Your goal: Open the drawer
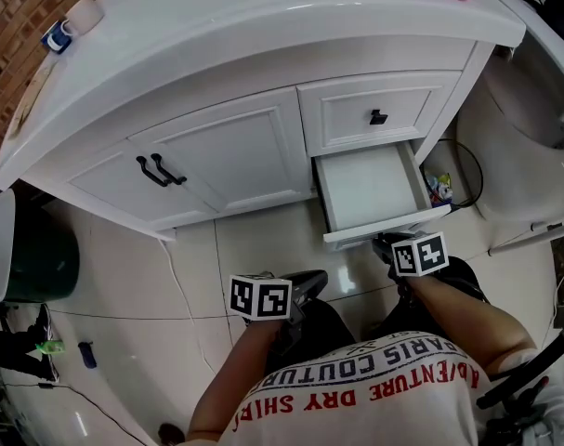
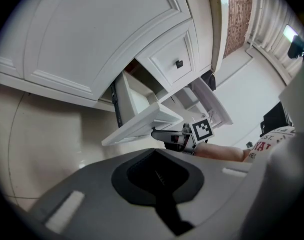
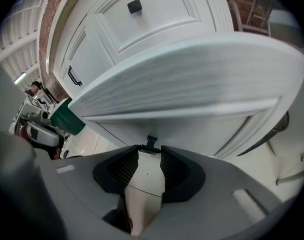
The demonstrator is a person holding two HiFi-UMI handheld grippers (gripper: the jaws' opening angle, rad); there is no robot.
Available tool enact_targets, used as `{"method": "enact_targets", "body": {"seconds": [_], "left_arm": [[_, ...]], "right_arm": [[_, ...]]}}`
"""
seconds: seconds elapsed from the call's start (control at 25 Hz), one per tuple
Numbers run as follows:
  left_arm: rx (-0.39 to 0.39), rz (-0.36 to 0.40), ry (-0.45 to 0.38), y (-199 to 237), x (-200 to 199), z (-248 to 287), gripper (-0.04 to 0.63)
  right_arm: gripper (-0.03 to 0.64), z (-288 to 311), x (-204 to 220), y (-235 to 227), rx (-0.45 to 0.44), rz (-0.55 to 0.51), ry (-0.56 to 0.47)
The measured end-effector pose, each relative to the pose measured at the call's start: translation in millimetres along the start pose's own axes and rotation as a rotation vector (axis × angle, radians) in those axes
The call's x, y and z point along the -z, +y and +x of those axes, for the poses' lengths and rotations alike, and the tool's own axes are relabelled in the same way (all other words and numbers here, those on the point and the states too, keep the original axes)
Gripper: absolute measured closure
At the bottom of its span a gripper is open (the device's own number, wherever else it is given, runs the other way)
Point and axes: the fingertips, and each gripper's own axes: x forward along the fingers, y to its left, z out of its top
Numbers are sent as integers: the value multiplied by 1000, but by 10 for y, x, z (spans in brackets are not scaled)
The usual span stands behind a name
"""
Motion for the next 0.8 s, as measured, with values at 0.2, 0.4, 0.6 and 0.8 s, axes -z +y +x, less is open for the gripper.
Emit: {"method": "enact_targets", "body": {"seconds": [0.2, 0.4, 0.6, 0.8], "left_arm": [[1, -3, 2, 15, 9, 44, 601], [11, -10, 0, 40, 8, 85, 603], [10, -76, -27, -23, -66, 75, 601], [24, -165, 20, -650, -167, -205, 601]], "right_arm": [[473, 4, -2, -10, -9, 4, 0], [465, 23, 3, -13, -9, -4, 32], [393, -90, 17, 97, -71, 44, 117], [376, -809, -196, 606, -171, 179, 169]]}}
